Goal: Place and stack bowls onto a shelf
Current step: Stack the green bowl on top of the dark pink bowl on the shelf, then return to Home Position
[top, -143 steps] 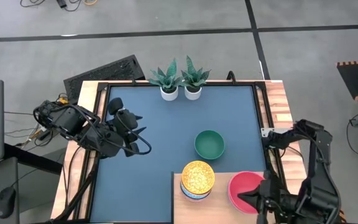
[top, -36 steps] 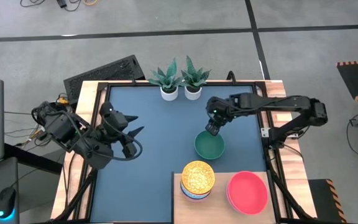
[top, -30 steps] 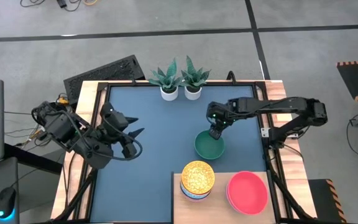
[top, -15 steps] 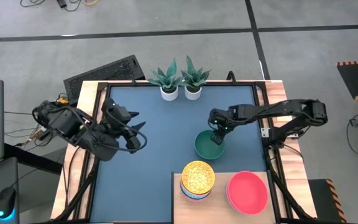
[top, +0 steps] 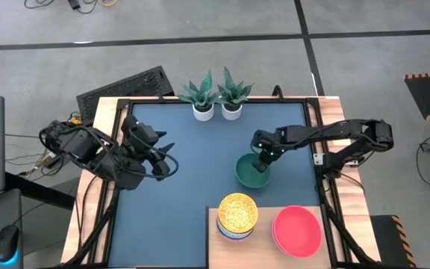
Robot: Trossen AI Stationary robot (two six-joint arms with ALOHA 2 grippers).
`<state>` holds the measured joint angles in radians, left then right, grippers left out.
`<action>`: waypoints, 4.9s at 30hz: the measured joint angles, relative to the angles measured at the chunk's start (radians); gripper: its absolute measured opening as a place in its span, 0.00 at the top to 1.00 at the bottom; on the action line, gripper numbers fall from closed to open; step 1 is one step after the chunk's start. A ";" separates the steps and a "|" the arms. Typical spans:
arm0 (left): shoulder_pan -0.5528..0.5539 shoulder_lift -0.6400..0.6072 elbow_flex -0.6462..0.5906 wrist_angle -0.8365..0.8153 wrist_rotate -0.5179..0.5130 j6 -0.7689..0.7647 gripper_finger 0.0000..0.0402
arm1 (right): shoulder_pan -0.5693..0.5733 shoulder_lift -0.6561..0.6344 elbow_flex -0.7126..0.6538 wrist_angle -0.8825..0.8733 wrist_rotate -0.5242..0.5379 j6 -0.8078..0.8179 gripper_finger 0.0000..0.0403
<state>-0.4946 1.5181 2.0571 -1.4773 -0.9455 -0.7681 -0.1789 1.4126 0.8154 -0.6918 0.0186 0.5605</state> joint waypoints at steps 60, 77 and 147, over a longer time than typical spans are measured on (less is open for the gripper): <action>-0.052 0.000 0.000 -0.009 -0.006 0.088 0.56 | 1.192 0.030 1.024 -0.874 0.318 1.183 0.93; -0.052 0.000 0.000 -0.007 -0.005 0.090 0.56 | 1.181 0.025 0.941 -0.880 0.209 1.241 0.91; -0.047 0.001 0.000 0.024 -0.055 -0.039 0.56 | 1.338 -0.085 0.855 -0.512 0.881 0.928 0.74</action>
<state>-0.5415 1.5188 2.0571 -1.4528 -1.0001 -0.8070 1.1594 1.3280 1.6701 -1.2036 0.8992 1.4882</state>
